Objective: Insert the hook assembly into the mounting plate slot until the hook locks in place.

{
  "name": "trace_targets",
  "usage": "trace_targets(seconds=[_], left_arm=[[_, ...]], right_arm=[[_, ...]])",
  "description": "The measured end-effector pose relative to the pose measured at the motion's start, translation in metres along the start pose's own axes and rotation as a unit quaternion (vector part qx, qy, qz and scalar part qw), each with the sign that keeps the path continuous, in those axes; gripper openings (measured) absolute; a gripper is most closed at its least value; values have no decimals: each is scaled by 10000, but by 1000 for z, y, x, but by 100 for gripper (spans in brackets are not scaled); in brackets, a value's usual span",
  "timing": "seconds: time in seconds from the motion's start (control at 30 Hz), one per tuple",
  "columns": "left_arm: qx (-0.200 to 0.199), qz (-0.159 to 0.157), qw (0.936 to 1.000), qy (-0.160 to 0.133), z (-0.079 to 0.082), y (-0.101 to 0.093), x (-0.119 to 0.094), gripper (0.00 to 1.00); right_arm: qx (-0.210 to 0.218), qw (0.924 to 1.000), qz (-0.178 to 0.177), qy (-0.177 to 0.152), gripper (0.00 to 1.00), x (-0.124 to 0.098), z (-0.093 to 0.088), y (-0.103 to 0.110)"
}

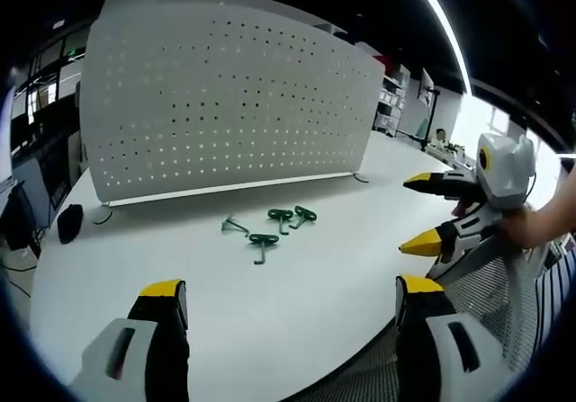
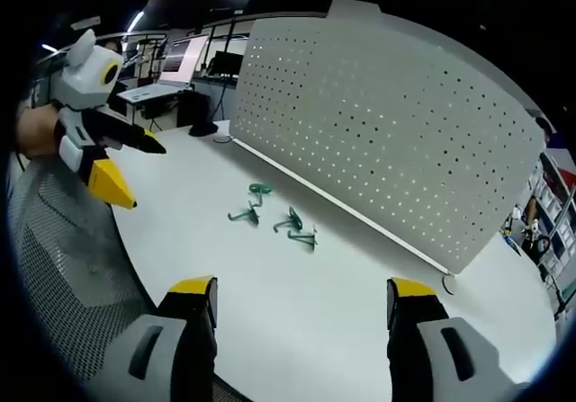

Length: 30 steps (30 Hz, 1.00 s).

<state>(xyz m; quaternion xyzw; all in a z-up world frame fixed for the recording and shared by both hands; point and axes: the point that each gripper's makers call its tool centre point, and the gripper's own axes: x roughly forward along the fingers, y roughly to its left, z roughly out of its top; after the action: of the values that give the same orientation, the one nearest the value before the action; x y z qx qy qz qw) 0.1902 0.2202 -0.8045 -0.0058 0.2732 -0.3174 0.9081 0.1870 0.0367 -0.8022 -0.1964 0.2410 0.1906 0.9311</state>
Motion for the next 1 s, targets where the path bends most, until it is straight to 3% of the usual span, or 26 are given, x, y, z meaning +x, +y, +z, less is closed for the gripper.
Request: trace_targets(seconds=[1.0], left_arm=[[12, 19, 10000, 51, -1, 2, 1, 97]], right_arm=[[18, 9999, 106, 48, 74, 2, -1, 4]])
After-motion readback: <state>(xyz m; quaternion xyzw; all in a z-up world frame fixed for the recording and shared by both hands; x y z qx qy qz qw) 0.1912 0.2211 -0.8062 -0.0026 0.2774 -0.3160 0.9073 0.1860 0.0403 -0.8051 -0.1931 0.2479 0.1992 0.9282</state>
